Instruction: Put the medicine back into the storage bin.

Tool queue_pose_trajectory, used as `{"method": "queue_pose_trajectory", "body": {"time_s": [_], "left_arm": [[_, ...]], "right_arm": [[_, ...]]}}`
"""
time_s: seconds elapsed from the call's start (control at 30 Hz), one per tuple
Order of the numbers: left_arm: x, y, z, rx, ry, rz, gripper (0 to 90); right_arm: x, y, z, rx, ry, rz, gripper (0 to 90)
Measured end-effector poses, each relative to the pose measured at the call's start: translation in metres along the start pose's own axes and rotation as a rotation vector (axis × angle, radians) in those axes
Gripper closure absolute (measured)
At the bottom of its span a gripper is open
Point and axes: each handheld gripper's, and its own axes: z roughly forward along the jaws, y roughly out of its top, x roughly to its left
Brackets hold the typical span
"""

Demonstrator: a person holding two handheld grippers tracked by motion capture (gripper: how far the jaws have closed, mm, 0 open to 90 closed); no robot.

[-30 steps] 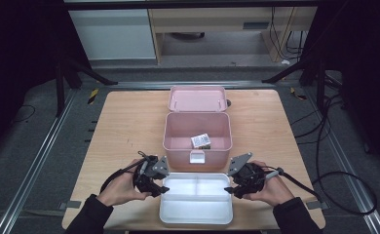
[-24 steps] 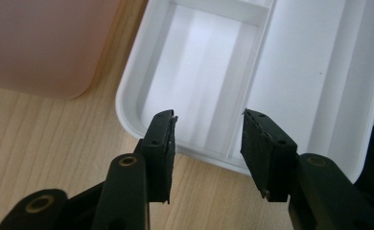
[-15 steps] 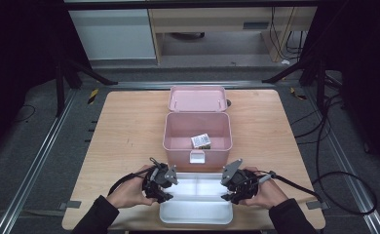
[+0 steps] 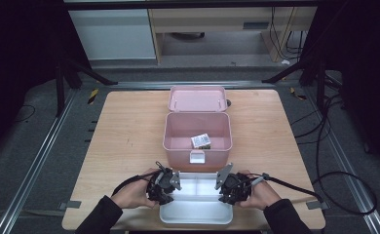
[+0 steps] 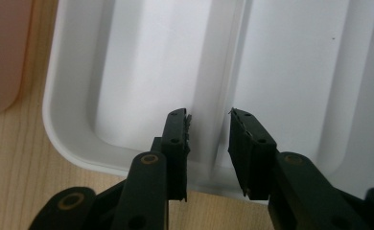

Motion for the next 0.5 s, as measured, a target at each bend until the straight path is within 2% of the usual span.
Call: {"method": "queue_pose_trajectory", "body": {"time_s": [0.1,0.17,0.23,0.3,0.5], "left_arm": [[-0.001,0.002,0.002,0.017,-0.008,0.004,71.5],[-0.002,0.003,0.004,0.030,-0.009,0.008,72.5],[-0.001,0.003,0.004,0.037,-0.011,0.006,75.4],[-0.001,0.002,0.003,0.041,-0.007,0.013,78.9],[-0.003,0.002,0.003,0.047,-0.010,0.040,85.9]], "right_arm": [[0.000,0.001,0.002,0.016,0.006,-0.009,77.5],[0.003,0.007,0.005,0.074,-0.022,-0.049,77.9],[0.004,0.011,0.006,0.109,-0.022,-0.066,80.1],[0.002,0.012,0.007,0.106,-0.005,-0.044,83.7],[0.001,0.012,0.007,0.107,0.002,-0.049,85.9]]}}
